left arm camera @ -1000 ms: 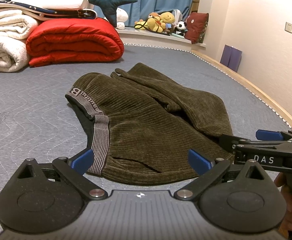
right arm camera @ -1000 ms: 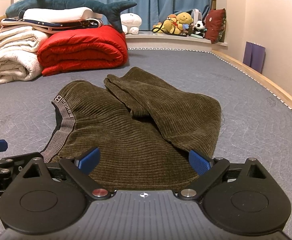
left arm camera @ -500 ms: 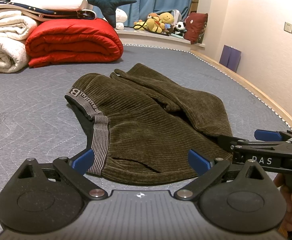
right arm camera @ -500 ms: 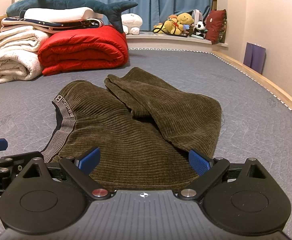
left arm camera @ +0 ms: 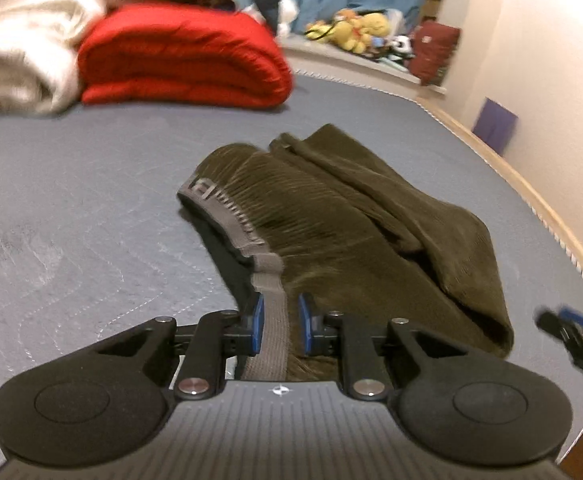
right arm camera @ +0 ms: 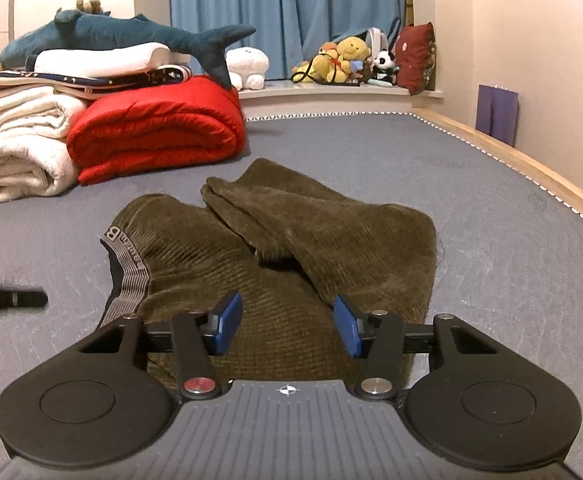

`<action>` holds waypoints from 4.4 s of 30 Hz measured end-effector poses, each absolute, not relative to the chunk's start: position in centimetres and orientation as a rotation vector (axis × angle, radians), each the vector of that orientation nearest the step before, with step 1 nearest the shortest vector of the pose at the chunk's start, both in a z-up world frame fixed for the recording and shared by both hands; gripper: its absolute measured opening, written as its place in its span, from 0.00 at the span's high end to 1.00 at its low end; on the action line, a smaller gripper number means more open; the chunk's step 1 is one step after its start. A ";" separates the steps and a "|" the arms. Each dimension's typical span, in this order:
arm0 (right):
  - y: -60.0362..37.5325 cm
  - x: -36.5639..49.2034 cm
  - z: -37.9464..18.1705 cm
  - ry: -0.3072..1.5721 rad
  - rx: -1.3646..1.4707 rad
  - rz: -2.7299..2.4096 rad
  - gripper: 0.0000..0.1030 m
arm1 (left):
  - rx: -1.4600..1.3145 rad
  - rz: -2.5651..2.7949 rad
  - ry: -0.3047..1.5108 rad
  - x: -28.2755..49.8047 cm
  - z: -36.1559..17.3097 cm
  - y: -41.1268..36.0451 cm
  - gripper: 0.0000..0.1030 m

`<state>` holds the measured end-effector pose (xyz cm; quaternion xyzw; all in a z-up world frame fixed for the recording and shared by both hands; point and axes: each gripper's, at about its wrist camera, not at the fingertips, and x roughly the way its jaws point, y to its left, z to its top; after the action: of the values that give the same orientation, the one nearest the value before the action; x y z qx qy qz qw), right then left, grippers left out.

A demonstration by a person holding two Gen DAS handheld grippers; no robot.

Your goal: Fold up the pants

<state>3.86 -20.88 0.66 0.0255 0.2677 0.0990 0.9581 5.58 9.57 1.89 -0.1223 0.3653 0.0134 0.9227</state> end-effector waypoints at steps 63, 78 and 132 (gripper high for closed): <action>-15.4 3.3 -4.8 0.756 -0.145 0.549 0.89 | -0.137 -0.044 0.811 3.4 -2.2 15.2 0.79; -11.6 -4.0 -4.4 0.830 -0.480 0.907 0.84 | -0.167 0.114 1.101 0.8 -1.9 20.1 0.69; -29.6 7.1 -3.1 0.796 -0.478 0.595 0.94 | -0.197 0.017 0.831 6.8 1.2 10.9 0.45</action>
<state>7.05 -29.61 -3.14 -0.2271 0.3782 0.2828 0.8517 6.81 10.89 1.22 -0.0953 0.4030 0.0083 0.9102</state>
